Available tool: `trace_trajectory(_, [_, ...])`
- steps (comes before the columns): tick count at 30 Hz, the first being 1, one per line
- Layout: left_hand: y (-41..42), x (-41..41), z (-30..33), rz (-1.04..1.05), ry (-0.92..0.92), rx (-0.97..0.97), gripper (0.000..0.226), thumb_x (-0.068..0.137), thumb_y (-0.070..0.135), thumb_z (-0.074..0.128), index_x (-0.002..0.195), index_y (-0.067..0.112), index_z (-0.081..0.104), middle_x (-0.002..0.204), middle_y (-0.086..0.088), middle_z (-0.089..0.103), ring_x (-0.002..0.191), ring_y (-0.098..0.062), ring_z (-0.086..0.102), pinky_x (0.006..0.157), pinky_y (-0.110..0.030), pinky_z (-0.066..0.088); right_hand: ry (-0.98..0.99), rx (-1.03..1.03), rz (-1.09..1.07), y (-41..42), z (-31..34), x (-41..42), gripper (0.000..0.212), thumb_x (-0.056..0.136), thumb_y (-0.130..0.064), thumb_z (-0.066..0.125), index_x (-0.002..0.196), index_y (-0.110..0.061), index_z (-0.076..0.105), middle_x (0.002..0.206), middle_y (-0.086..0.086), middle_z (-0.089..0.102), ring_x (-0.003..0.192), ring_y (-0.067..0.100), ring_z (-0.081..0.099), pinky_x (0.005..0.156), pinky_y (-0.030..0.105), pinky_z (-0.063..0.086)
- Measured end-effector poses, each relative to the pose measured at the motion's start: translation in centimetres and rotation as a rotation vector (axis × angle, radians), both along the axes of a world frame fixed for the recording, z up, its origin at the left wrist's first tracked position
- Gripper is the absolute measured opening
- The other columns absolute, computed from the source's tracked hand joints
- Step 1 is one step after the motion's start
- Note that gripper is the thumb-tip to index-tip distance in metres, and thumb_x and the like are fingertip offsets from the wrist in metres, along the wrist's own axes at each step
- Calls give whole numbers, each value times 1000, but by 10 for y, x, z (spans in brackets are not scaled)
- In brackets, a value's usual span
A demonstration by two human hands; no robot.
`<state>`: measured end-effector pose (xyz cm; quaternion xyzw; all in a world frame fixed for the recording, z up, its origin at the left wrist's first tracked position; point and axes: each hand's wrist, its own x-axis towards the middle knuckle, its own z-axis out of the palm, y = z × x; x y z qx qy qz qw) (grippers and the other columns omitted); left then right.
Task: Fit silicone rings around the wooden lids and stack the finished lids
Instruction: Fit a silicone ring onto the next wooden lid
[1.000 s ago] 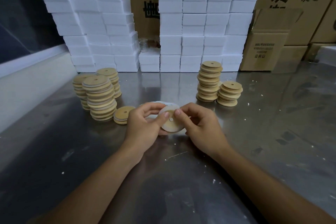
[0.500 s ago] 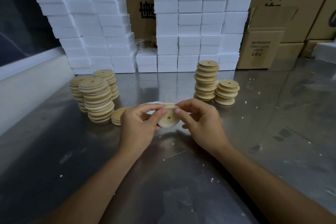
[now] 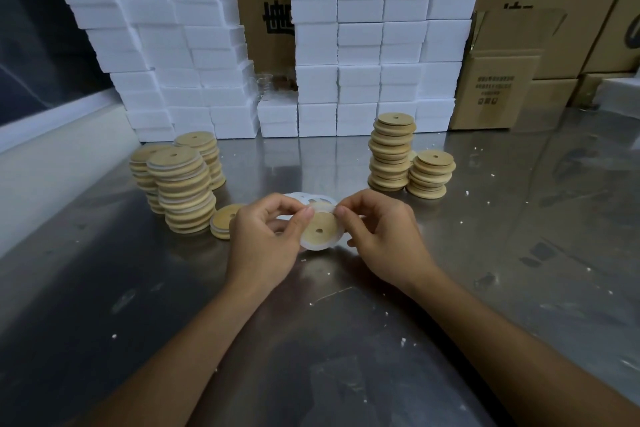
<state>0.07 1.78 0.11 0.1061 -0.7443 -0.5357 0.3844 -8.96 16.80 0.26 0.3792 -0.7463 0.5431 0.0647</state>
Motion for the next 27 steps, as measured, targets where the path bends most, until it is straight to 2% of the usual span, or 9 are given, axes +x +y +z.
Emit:
trace_trajectory(10, [-1,3,4,6,-13,-66,20,83,8,72,75,26,69,76,5,73,72,-17,72,67,-50,60,18,61,22,4,5,1,6,93,-19,66,87,-19,69,82,-12,71,74,6,71,68,29,59])
trace_trajectory(15, [-1,3,5,41,-13,-124,33,82,3,73,67,31,66,74,11,71,70,-10,70,64,-33,58,0,76,38,5,7,0,7,92,-19,66,87,-22,67,83,-9,72,79,9,71,77,41,61])
trace_trajectory(19, [1,3,7,64,5,-164,31,81,4,73,68,30,64,73,11,71,65,-7,69,61,-18,54,-13,48,41,5,7,1,5,91,-18,67,86,-18,69,81,-8,74,76,7,72,75,39,61])
trace_trajectory(23, [2,4,7,58,9,-153,25,80,5,75,69,26,66,73,10,71,65,-8,69,62,-19,56,-13,38,30,5,7,2,6,90,-20,68,86,-17,71,80,-8,74,76,4,72,75,37,61])
trace_trajectory(27, [1,6,10,13,-16,-44,21,79,3,76,70,20,69,74,6,74,68,-10,71,64,-19,56,-17,40,36,5,7,0,5,89,-19,69,86,-16,72,80,-8,75,76,4,72,75,37,61])
